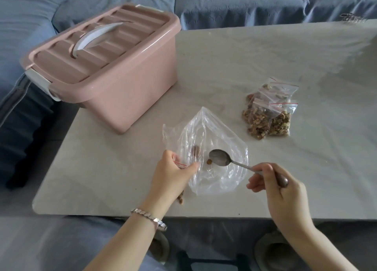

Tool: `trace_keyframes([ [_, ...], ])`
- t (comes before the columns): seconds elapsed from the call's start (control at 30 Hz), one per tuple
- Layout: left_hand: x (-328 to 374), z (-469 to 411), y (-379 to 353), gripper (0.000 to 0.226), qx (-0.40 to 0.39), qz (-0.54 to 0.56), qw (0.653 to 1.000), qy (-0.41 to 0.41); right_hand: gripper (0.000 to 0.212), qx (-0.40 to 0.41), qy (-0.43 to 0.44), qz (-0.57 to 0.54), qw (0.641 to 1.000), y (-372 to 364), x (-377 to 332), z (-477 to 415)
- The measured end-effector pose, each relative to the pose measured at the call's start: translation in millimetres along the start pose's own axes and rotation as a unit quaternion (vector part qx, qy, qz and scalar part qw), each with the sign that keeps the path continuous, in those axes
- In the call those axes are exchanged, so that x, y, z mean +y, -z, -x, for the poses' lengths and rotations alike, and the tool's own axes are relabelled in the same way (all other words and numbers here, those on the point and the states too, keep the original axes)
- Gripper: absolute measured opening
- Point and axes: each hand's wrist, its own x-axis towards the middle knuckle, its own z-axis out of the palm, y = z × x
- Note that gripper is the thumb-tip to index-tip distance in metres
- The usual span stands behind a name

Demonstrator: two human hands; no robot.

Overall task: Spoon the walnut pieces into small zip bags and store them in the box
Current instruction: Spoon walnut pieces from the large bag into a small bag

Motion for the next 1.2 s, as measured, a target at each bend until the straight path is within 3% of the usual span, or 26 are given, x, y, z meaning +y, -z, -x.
trace_keyframes([
  [0.13, 8, -4, -13, 0.029, -0.006, 0.098, 0.994, 0.039, 0.032, 0.011, -0.117, -0.078, 0.990, -8, 4, 0],
  [0.27, 9, -7, -18, 0.024, 0.016, 0.173, 0.983, 0.051, 0.034, 0.038, -0.239, -0.198, 0.950, -2, 5, -7],
  [0.37, 4, -10, -13, 0.025, 0.011, 0.201, 0.978, 0.060, 0.035, 0.051, -0.278, -0.252, 0.925, 6, 3, -11],
  [0.87, -1, -16, 16, 0.027, 0.130, 0.099, 0.986, -0.007, 0.033, 0.026, -0.174, -0.173, 0.969, -29, -22, -17],
  [1.1, 3, -26, 9, 0.028, 0.112, 0.258, 0.958, 0.050, 0.031, 0.032, -0.141, -0.113, 0.983, -39, -21, -18],
  [1.2, 1, -27, 11, 0.028, 0.115, 0.261, 0.958, 0.028, 0.030, 0.037, -0.132, -0.107, 0.985, -38, -22, -19],
])
